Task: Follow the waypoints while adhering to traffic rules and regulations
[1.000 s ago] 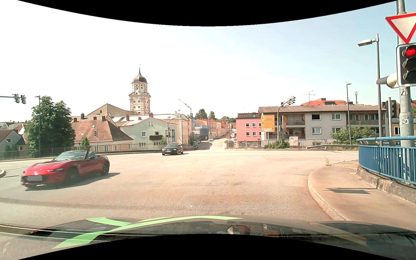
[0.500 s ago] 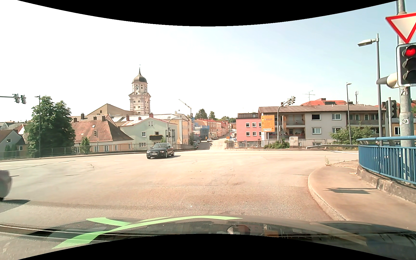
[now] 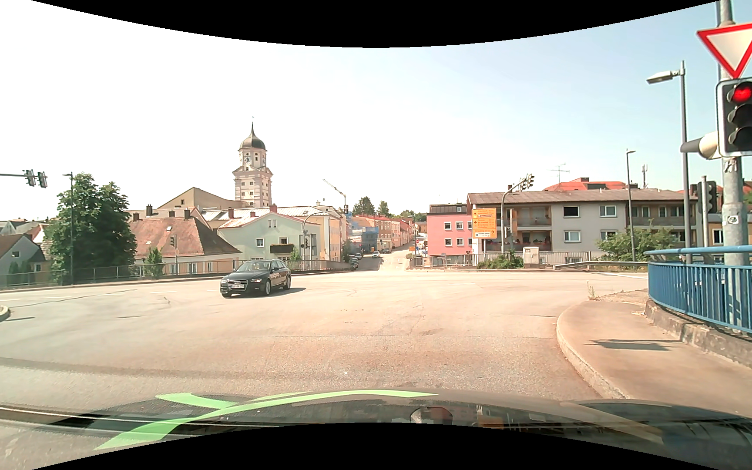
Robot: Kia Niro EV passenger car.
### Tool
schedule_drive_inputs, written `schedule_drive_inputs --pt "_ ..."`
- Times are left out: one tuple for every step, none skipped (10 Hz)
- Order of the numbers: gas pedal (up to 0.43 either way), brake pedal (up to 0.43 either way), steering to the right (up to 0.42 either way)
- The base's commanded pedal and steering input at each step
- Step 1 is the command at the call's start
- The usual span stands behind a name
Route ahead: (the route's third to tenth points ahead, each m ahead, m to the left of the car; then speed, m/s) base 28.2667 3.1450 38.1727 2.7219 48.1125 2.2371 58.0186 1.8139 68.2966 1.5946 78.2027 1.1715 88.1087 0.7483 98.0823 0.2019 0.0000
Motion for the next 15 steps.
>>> schedule_drive_inputs --pt "0.000 0.293 -0.008" --pt "0.000 0.293 -0.008" --pt "0.000 0.299 -0.008" --pt "0.000 0.293 -0.008" --pt "0.000 0.293 -0.008" --pt "0.000 0.299 -0.008" --pt "0.000 0.293 -0.008" --pt "0.000 0.293 -0.008" --pt "0.000 0.293 -0.008" --pt "0.000 0.293 -0.008" --pt "0.000 0.299 -0.008" --pt "0.000 0.299 -0.008" --pt "0.000 0.293 -0.008" --pt "0.000 0.299 -0.008" --pt "0.000 0.299 -0.008"
